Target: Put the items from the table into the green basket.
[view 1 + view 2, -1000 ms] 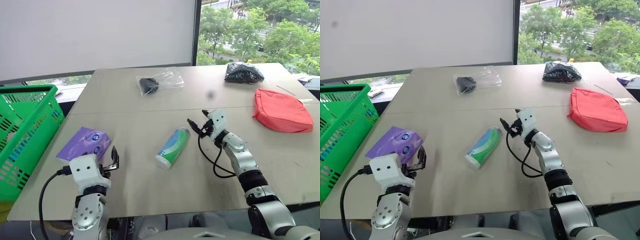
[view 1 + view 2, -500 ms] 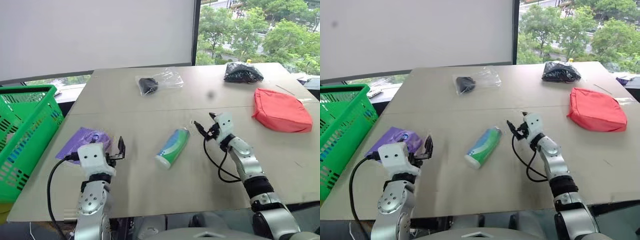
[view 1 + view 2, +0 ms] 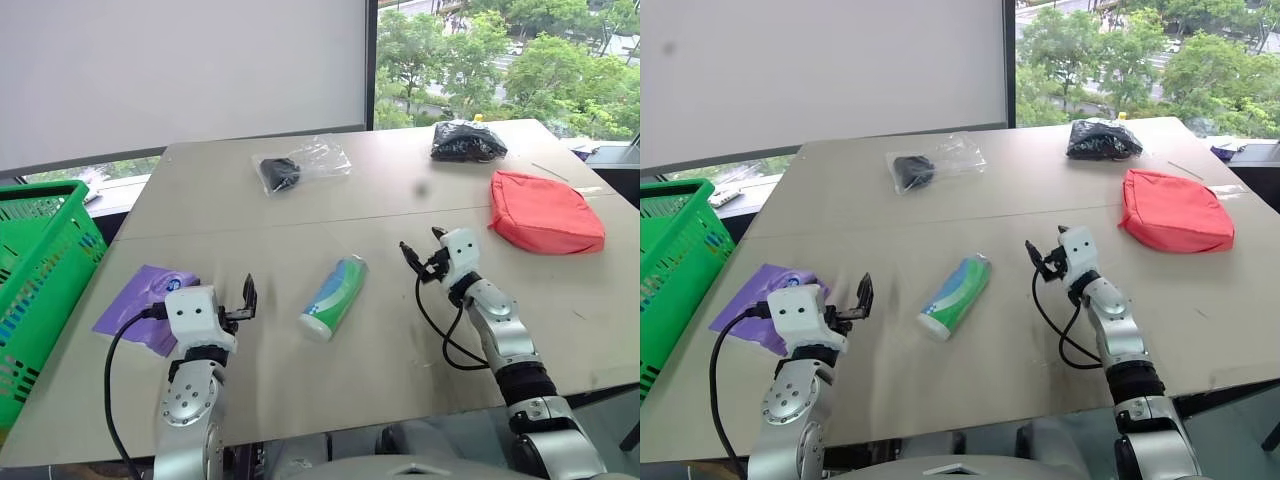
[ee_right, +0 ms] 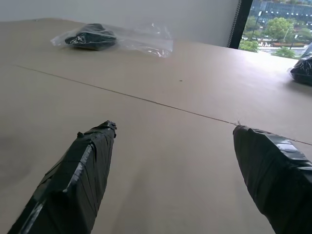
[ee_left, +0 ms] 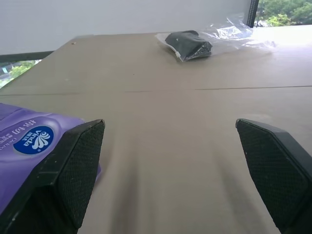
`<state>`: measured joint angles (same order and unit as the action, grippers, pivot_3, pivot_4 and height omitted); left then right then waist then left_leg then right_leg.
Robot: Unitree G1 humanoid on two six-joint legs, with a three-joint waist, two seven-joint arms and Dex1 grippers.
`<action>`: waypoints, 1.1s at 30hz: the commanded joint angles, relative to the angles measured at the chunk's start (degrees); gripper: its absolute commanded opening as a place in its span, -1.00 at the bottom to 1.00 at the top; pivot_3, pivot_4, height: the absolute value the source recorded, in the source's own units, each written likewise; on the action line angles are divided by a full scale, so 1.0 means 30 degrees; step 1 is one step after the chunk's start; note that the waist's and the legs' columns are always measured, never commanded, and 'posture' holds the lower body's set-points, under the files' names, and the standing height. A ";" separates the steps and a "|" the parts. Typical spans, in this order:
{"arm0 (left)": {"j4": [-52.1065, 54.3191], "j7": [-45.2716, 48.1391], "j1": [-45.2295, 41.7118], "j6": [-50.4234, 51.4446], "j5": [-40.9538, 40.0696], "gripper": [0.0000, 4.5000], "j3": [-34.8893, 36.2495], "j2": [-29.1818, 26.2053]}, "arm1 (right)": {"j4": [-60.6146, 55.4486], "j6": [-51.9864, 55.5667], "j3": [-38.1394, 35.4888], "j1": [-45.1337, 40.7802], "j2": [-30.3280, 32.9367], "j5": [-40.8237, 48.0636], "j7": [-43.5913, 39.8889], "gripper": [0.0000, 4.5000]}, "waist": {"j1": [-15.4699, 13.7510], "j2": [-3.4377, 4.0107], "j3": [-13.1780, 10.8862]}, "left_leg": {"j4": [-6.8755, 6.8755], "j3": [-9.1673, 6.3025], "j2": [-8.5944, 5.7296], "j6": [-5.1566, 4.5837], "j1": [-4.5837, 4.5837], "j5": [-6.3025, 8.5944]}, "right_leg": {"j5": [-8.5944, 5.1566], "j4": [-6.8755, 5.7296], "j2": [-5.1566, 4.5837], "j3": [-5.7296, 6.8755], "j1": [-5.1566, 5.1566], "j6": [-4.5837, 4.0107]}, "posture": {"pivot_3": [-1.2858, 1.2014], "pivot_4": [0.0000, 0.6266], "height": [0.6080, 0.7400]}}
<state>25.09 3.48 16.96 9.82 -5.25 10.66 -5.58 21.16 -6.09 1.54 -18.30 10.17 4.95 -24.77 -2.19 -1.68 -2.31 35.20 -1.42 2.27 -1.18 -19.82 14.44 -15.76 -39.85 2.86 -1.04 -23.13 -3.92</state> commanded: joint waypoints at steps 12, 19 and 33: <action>0.0464 -0.0098 0.0138 -0.0295 0.0182 0.97 -0.0270 0.0183 | -0.1004 0.0059 -0.0022 -0.0371 0.0138 0.0120 -0.0133 0.84 | 0.0005 0.0000 0.0000 | 0.0000 0.0002 0.0000 0.0001 0.0001 0.0001 | 0.0000 0.0000 0.0001 -0.0001 0.0000 0.0001 | 0.14 -1.00 1.00; 0.0678 0.0169 0.0251 -0.0348 -0.0253 0.97 -0.0172 0.0202 | -0.0969 0.0132 -0.0041 -0.0401 0.0011 0.0190 -0.0170 0.84 | -0.0001 0.0000 0.0000 | 0.0001 0.0001 0.0000 0.0002 0.0004 0.0001 | 0.0000 0.0000 0.0000 -0.0003 0.0000 0.0001 | 0.14 -1.00 1.00; -0.1446 0.5581 -0.1015 -0.0017 -0.3007 0.99 -0.0576 -0.2921 | -0.0865 0.1020 -0.2093 -0.0407 -0.0045 -0.0023 0.3878 0.92 | 0.0111 0.0009 -0.0006 | 0.0000 0.0025 -0.0003 0.0006 0.0003 0.0002 | 0.0000 0.0002 0.0000 -0.0022 0.0000 0.0002 | 0.13 -1.00 1.00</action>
<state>20.54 19.70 15.44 10.97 -13.71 8.06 -13.49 21.08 -3.32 -3.65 -18.34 10.07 3.78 -13.80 -1.85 -1.66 -2.33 35.20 -1.35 2.27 -1.16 -19.81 14.45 -15.76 -39.85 2.87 -1.10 -23.13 -3.91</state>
